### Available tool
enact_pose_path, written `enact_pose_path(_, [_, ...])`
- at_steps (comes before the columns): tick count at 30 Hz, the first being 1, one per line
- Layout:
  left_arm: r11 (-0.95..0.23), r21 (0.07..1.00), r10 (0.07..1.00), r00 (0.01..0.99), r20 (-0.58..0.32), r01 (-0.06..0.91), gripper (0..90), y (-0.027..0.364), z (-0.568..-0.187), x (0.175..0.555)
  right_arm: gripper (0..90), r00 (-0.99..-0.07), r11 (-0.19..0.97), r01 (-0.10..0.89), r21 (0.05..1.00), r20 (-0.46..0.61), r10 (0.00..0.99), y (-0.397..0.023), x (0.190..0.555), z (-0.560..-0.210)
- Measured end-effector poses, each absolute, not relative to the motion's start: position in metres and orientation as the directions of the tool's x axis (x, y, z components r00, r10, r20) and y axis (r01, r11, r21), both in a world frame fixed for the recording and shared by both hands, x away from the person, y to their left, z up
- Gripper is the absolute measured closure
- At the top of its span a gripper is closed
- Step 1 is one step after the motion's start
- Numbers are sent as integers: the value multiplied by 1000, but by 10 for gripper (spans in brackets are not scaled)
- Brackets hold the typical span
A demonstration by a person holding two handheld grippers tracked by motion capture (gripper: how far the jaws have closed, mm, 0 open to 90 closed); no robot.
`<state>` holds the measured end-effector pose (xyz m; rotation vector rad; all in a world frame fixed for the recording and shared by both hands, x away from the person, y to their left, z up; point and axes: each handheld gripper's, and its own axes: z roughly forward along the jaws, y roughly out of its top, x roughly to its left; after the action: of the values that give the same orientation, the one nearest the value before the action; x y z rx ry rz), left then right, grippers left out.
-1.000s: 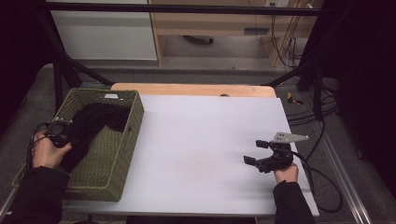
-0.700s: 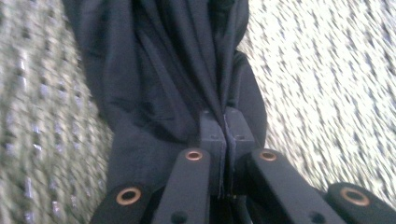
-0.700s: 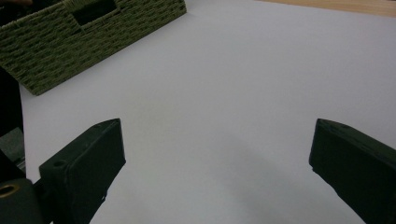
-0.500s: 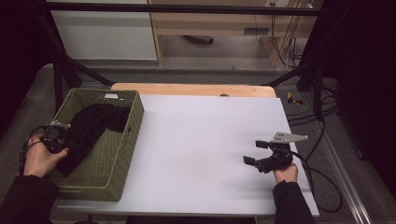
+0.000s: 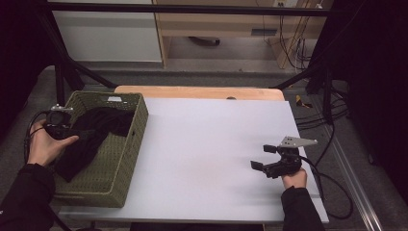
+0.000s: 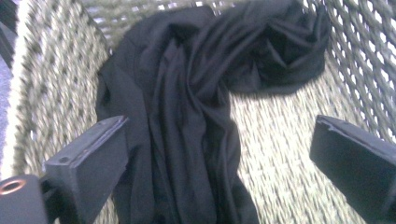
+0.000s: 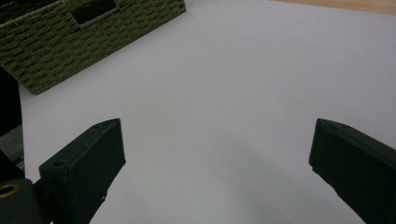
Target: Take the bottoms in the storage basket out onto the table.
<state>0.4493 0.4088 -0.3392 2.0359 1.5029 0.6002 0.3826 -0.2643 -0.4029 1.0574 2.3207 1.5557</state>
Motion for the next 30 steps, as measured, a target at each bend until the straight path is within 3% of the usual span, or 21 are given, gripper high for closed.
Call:
enact_pose_path(10, [-283, 650, 955, 265, 129, 705, 87, 408, -356, 469, 40, -739, 214, 466, 859, 244, 628, -265, 383, -403])
enact_pose_path(21, [-258, 645, 964, 232, 128, 719, 142, 414, -382, 480, 40, -738, 217, 467, 857, 243, 629, -265, 383, -404])
enact_pose_path(30, [-270, 611, 963, 214, 164, 745, 284, 420, -393, 481, 40, -739, 216, 467, 857, 245, 628, -265, 383, -404])
